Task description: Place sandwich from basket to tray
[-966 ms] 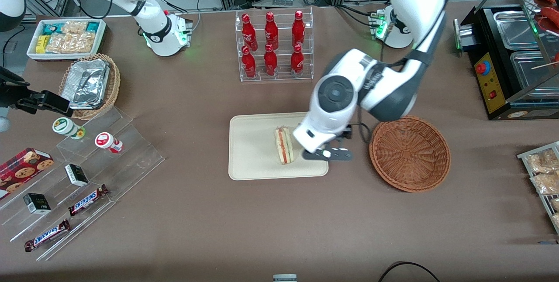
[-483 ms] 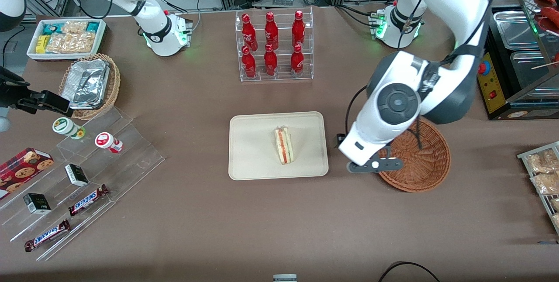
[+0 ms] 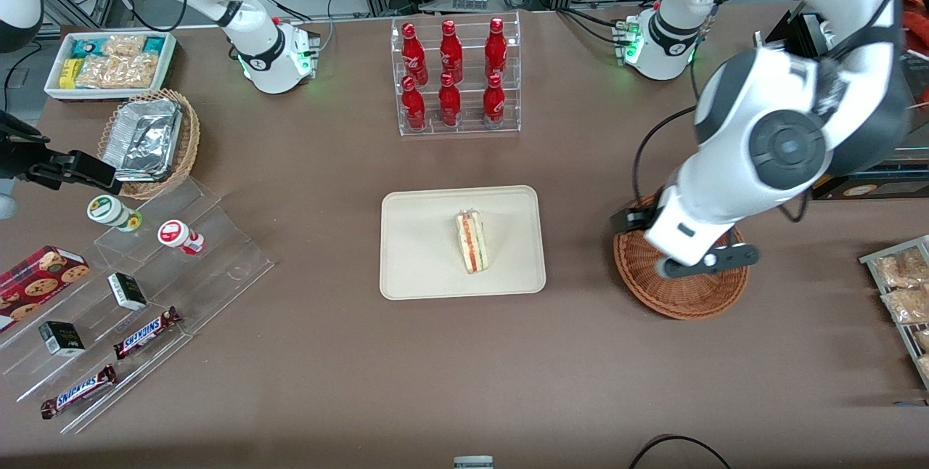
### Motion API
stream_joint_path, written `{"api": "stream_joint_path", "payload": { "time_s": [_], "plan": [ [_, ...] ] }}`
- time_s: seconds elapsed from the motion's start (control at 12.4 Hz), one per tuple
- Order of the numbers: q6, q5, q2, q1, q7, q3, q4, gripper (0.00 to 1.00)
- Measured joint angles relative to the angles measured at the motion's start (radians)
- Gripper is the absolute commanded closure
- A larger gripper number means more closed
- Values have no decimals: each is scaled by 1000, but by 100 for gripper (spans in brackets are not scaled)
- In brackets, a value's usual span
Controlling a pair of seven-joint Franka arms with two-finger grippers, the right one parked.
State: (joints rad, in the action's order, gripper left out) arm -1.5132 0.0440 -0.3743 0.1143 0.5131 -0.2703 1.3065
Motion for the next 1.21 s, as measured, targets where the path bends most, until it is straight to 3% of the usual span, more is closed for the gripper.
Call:
{"api": "stream_joint_path", "payload": {
  "time_s": [0.72, 1.21],
  "plan": [
    [193, -2, 223, -199, -280, -6, 70, 0],
    [214, -2, 348, -205, -412, 132, 132, 0]
  ]
}}
